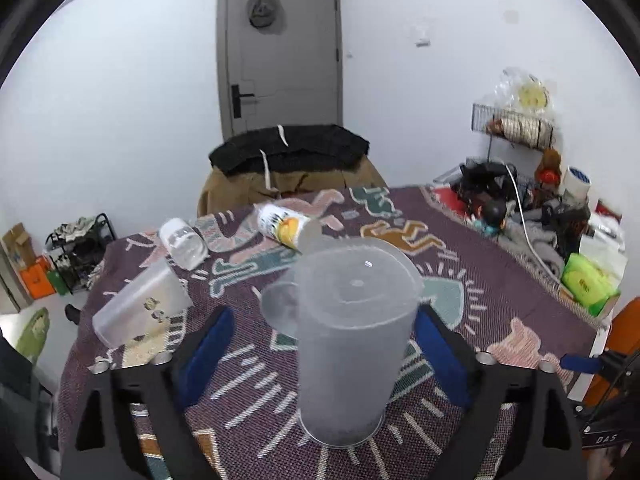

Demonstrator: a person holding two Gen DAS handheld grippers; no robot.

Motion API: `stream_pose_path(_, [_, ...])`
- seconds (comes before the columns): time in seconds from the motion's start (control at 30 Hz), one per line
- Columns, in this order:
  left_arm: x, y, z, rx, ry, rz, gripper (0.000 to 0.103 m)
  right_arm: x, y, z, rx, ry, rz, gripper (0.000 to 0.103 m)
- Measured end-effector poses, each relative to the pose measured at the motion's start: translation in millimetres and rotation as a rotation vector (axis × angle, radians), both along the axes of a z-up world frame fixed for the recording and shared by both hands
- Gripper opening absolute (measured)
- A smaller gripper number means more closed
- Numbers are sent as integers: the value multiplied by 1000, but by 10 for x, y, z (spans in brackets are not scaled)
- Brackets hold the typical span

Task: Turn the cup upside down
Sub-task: 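Lower the inverted cup onto the blanket and open the right gripper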

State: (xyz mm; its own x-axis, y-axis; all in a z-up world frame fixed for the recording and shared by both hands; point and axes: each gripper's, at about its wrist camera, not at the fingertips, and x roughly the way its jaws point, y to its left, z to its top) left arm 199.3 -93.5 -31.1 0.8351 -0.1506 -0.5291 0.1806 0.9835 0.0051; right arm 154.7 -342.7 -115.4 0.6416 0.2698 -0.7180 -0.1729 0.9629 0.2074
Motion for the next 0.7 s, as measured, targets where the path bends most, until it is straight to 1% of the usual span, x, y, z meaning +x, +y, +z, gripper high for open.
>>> stream_pose_path(0.03, [-39,43,30,-13,-14,10,103,-2,4,11,4,-2,0,84])
stream_pose_path(0.2, [-184,128,118,-21,-58,32,103,-45,41,118,36,-34,10,86])
stream_pose_path(0.27, [-250,160,132,-24,-70,34,103,-69,72,157,14,-53,-2,93])
stream_pose_path(0.37, [-351,200,133,-19,-88,37,103,-94,122,178,-27,-78,-13,94])
stream_pose_path(0.47, [-467,256,134,-8,-107,44,103,-110,156,175,-32,-78,-7,95])
stream_pose_path(0.6, [-643,342,158,-4,-132,54,103,-196,211,241,-2,-128,23,95])
stream_pose_path(0.7, [-778,388,191,10,-162,69,103,-303,274,330,13,-189,63,95])
